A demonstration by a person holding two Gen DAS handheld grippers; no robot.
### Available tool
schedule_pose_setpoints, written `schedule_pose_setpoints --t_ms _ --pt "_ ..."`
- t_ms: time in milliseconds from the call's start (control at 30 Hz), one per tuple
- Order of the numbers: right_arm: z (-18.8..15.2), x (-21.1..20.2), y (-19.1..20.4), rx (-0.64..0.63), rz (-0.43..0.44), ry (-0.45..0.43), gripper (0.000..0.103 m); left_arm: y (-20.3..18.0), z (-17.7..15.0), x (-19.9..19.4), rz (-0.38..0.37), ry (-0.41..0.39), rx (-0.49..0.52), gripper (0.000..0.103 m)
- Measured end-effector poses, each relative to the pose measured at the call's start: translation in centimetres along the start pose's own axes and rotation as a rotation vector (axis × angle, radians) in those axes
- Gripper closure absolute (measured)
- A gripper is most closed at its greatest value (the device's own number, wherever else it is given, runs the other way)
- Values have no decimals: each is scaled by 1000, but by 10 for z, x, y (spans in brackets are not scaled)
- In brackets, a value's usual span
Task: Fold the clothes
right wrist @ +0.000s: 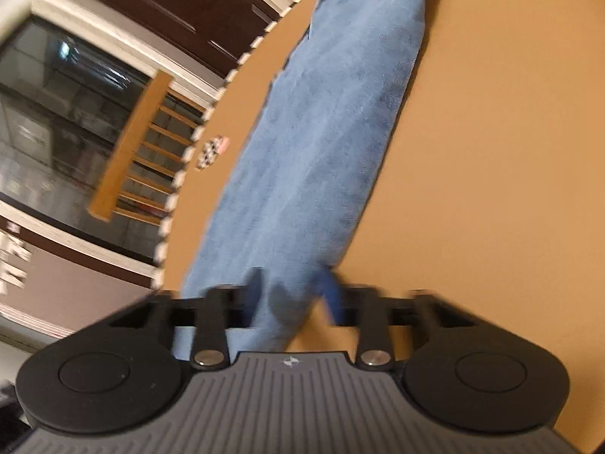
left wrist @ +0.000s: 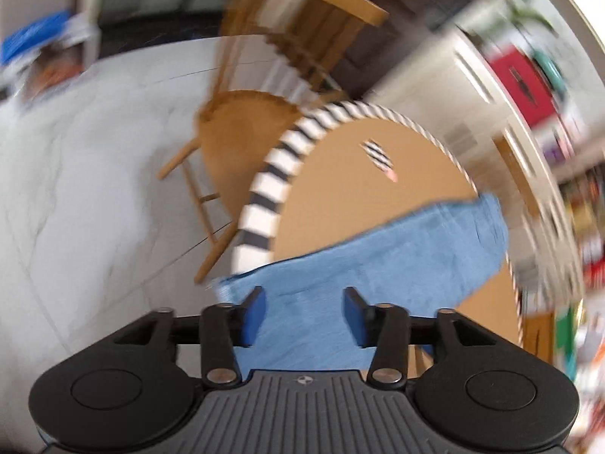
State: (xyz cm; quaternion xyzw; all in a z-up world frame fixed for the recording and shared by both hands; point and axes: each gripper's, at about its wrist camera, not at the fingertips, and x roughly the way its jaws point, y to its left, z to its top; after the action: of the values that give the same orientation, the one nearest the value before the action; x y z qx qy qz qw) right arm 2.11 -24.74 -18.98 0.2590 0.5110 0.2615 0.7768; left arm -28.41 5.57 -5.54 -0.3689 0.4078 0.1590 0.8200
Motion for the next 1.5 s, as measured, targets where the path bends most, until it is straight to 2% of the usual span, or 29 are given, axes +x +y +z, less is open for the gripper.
schedule_pose_setpoints --t_ms 133,200,267,367,433,467,533,700,867,967,1000,1067,1100,1133,1233,1300,1333,1367,1400,1500 --pt "2 -12 15 -2 41 -44 98 -46 21 52 -48 52 260 42" --pt "5 -20 26 -25 58 -74 98 -63 34 86 -107 97 386 37" --pt "8 -29 37 -22 68 -112 98 -73 49 121 -191 185 455 35" --pt "8 -34 50 41 55 -158 97 -79 76 168 -306 336 457 31" --pt "2 -31 59 75 9 -189 98 -75 91 189 -374 391 428 20" --pt "-1 -30 63 92 -14 -204 98 -74 97 200 -390 416 427 19" --pt "-7 -27 72 126 -64 -236 98 -74 109 222 -409 468 436 19" --pt "-21 -29 76 230 -119 -293 97 -78 121 266 -566 637 402 17" --pt "-25 -27 80 242 -167 -317 97 -85 117 291 -643 735 338 20" --pt "-27 -27 80 257 -167 -326 96 -87 112 298 -656 748 333 25" --pt "-28 -29 78 266 -166 -328 96 -86 111 300 -661 749 329 33" --pt "-26 -27 76 287 -166 -331 95 -87 110 304 -644 758 341 57" --pt "-27 -26 76 296 -170 -335 95 -88 112 307 -628 756 364 84" --pt "-27 -27 76 299 -171 -336 94 -90 113 309 -612 755 388 91" --pt "-26 -21 78 306 -172 -336 92 -88 128 299 -639 705 353 93" --pt "-24 -18 78 316 -157 -331 87 -88 145 286 -637 627 342 94" --pt "-23 -15 79 323 -159 -328 77 -86 155 280 -626 576 344 94" --pt "-24 -14 80 319 -174 -329 62 -87 164 277 -605 532 360 94" --pt "-26 -11 83 306 -202 -330 57 -88 171 274 -581 490 381 95" --pt "-30 1 88 272 -246 -311 57 -91 172 287 -524 544 425 94"
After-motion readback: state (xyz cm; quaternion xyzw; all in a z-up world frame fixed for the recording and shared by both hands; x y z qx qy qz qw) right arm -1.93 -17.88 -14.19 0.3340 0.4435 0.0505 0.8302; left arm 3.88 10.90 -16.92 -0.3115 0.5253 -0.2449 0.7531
